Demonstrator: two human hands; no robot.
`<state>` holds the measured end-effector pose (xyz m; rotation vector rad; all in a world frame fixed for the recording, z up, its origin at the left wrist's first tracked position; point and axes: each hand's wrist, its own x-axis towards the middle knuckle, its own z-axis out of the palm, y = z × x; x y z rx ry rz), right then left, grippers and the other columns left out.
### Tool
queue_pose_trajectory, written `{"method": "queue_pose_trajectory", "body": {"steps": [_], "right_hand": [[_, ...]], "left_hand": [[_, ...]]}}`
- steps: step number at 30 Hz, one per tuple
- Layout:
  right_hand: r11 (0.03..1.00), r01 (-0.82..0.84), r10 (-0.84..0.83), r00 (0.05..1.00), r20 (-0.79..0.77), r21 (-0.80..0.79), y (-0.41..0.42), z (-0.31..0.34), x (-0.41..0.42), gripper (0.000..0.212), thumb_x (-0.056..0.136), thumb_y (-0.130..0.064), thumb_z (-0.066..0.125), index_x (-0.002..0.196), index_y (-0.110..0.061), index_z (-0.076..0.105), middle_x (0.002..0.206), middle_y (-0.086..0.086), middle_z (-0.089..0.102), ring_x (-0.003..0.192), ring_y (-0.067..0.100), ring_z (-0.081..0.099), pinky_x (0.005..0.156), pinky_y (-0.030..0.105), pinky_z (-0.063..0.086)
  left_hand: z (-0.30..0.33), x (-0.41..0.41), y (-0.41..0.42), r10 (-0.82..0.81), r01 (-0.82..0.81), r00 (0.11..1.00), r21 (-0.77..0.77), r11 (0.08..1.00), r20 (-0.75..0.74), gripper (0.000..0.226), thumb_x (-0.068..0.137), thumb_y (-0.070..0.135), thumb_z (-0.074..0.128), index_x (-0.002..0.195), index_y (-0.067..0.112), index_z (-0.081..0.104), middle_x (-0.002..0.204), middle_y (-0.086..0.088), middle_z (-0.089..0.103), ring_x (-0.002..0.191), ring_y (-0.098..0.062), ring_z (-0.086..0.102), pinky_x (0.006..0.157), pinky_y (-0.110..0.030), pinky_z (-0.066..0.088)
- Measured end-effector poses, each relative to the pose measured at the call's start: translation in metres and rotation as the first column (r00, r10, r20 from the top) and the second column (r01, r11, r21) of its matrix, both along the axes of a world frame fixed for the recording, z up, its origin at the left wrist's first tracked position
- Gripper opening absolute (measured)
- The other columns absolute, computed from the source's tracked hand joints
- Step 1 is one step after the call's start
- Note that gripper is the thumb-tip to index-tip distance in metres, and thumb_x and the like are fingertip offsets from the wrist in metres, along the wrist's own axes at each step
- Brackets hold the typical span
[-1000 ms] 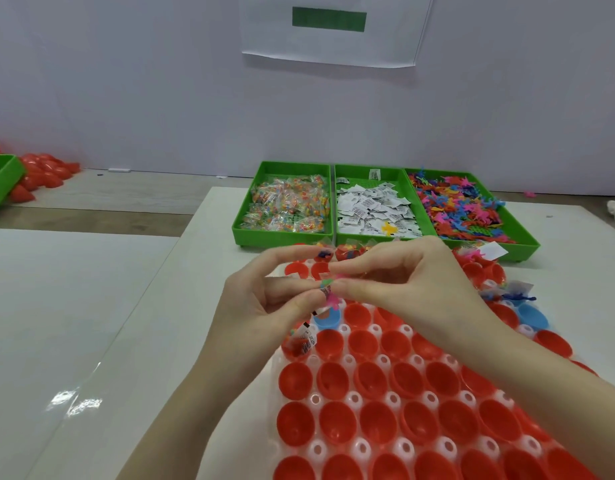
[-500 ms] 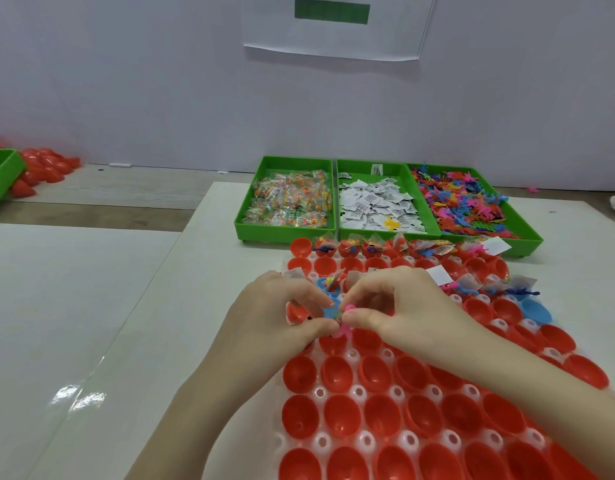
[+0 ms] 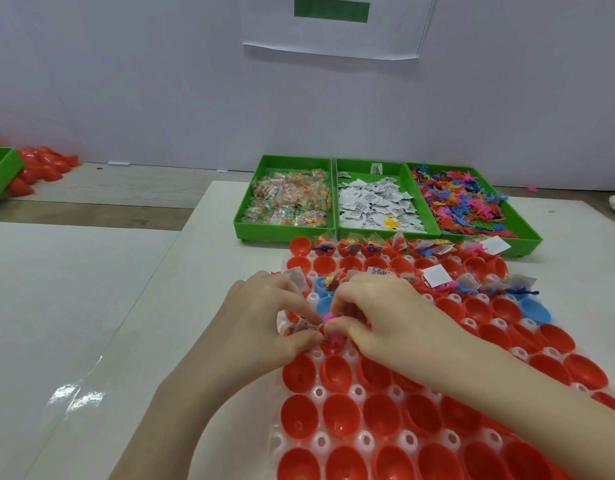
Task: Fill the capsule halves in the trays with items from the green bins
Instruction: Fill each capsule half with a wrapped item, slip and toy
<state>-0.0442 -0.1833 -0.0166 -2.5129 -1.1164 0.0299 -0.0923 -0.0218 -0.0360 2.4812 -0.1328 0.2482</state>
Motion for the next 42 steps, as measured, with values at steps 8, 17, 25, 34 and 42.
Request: {"method": "queue_pose_trajectory", "body": {"steps": [8, 17, 25, 34, 42], "right_hand": [[0.988, -0.125, 0.123, 0.992, -0.031, -0.09, 0.002, -0.001, 0.002, 0.013, 0.085, -0.012, 0.061, 0.091, -0.013, 0.073, 0.088, 0.002, 0.063, 0.087, 0.015, 0.057, 0.077, 0.03, 0.046], [0.984, -0.143, 0.136, 0.988, -0.073, -0.102, 0.0, 0.005, 0.006, 0.029, 0.079, 0.002, 0.053, 0.094, -0.021, 0.063, 0.082, -0.005, 0.061, 0.083, 0.006, 0.054, 0.073, 0.036, 0.051], [0.925, -0.213, 0.337, 0.841, 0.424, -0.314, -0.001, 0.011, -0.006, 0.033, 0.04, -0.008, 0.074, 0.069, -0.018, 0.061, 0.051, -0.005, 0.048, 0.052, 0.013, 0.049, 0.062, 0.025, 0.024], [0.935, -0.257, 0.332, 0.878, 0.345, -0.245, -0.011, 0.011, -0.002, 0.022, 0.051, -0.024, 0.084, 0.067, -0.03, 0.071, 0.069, -0.015, 0.063, 0.068, 0.012, 0.058, 0.058, 0.021, 0.042], [0.983, -0.158, 0.178, 0.945, 0.275, -0.094, -0.038, 0.021, -0.004, 0.023, 0.078, -0.04, 0.06, 0.088, -0.025, 0.074, 0.085, -0.011, 0.067, 0.076, 0.012, 0.06, 0.065, 0.026, 0.039]], "left_hand": [[-0.005, 0.002, 0.003, -0.052, 0.047, 0.997, 0.084, 0.995, 0.059, 0.016, 0.065, 0.044, 0.07, 0.074, 0.032, 0.076, 0.075, 0.028, 0.045, 0.085, -0.001, 0.044, 0.078, -0.03, 0.03], [-0.005, 0.002, 0.003, -0.081, 0.078, 0.993, 0.04, 0.996, 0.08, 0.017, 0.061, 0.038, 0.065, 0.065, 0.026, 0.075, 0.072, 0.023, 0.055, 0.079, -0.01, 0.055, 0.075, -0.047, 0.044], [-0.006, 0.001, 0.002, -0.105, 0.1, 0.984, 0.041, 0.994, 0.146, 0.02, 0.06, 0.034, 0.065, 0.08, 0.036, 0.065, 0.064, 0.022, 0.057, 0.075, 0.001, 0.047, 0.071, -0.037, 0.041], [0.017, 0.003, 0.013, 0.13, -0.017, 0.961, -0.418, 0.908, 0.244, 0.012, 0.067, 0.035, 0.079, 0.073, 0.03, 0.071, 0.078, 0.014, 0.069, 0.075, 0.0, 0.059, 0.07, -0.006, 0.039], [0.014, 0.112, 0.046, 0.293, -0.288, 0.956, -0.207, 0.935, -0.009, 0.02, 0.092, 0.023, 0.054, 0.104, 0.014, 0.068, 0.109, -0.008, 0.067, 0.098, -0.016, 0.059, 0.083, -0.025, 0.041]]}}
